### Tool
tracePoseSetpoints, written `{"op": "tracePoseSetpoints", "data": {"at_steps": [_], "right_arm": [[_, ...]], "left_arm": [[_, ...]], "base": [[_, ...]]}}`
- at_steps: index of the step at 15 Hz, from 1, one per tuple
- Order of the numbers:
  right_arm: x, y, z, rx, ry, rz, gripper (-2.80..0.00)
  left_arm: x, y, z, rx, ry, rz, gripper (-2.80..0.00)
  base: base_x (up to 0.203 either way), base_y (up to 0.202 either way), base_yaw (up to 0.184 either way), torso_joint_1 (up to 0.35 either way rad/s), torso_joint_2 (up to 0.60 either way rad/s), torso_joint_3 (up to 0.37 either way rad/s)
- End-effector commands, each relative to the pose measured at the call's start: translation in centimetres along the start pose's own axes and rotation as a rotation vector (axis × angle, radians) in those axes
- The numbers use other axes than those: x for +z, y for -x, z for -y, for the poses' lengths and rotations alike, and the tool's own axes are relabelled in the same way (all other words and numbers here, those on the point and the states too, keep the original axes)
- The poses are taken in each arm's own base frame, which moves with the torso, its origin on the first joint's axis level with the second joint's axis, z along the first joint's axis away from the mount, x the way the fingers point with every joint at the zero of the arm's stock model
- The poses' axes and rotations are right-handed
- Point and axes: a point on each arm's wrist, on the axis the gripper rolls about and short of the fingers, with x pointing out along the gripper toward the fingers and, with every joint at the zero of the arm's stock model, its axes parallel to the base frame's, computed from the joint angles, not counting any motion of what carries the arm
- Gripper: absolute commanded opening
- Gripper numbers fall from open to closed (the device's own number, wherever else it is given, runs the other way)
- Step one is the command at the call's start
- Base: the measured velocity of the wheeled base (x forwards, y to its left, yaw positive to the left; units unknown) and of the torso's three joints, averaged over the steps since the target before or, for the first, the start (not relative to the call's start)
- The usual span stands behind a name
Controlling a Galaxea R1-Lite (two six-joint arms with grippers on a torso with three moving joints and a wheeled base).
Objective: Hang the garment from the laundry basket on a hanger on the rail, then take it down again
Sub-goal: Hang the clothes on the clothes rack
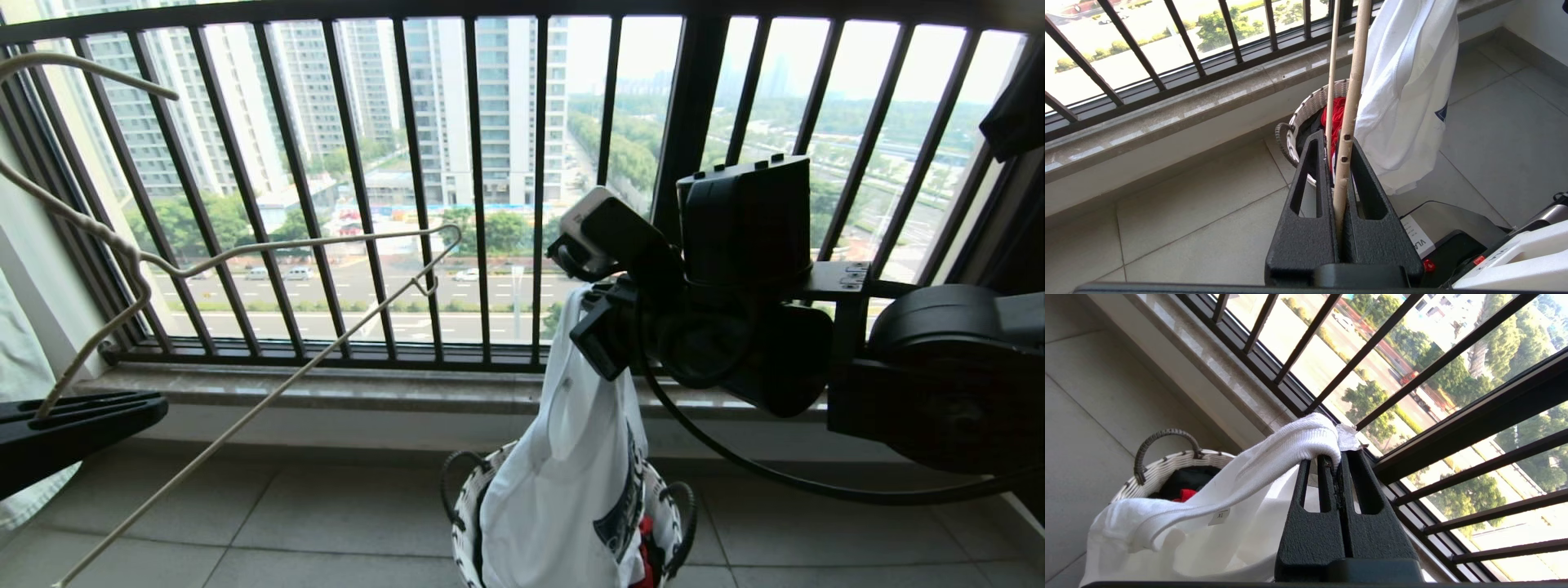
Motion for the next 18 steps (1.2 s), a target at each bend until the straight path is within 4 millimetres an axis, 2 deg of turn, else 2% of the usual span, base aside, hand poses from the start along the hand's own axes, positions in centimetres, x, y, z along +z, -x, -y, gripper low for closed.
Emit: {"op": "tracePoseSetpoints", "data": {"at_steps": [1, 5, 10, 14, 18], "right_arm": [[0.7, -0.4, 0.2, -0.012, -0.007, 0.019, -2.80], [1.5, -1.3, 0.2, -0.021, -0.017, 0.039, -2.80], [2.0, -2.9, 0.9, -0.055, -0.031, 0.048, -2.80], [2.6, -2.9, 1.0, -0.061, -0.039, 0.069, -2.80], [3.0, -2.7, 0.1, -0.038, -0.035, 0.082, -2.80]], "left_arm": [[-0.4, -0.1, 0.5, -0.061, -0.007, -0.013, -2.80], [-1.2, -0.2, 1.4, -0.182, -0.012, -0.087, -2.80], [-1.9, 0.0, 1.7, -0.204, -0.032, -0.130, -2.80], [-1.9, -1.2, 1.4, -0.216, -0.028, -0.168, -2.80], [-1.8, -2.4, 1.2, -0.218, -0.003, -0.195, -2.80]], "base": [[0.000, 0.000, 0.000, 0.000, 0.00, 0.000], [0.000, 0.000, 0.000, 0.000, 0.00, 0.000], [0.000, 0.000, 0.000, 0.000, 0.00, 0.000], [0.000, 0.000, 0.000, 0.000, 0.00, 0.000], [0.000, 0.000, 0.000, 0.000, 0.00, 0.000]]}}
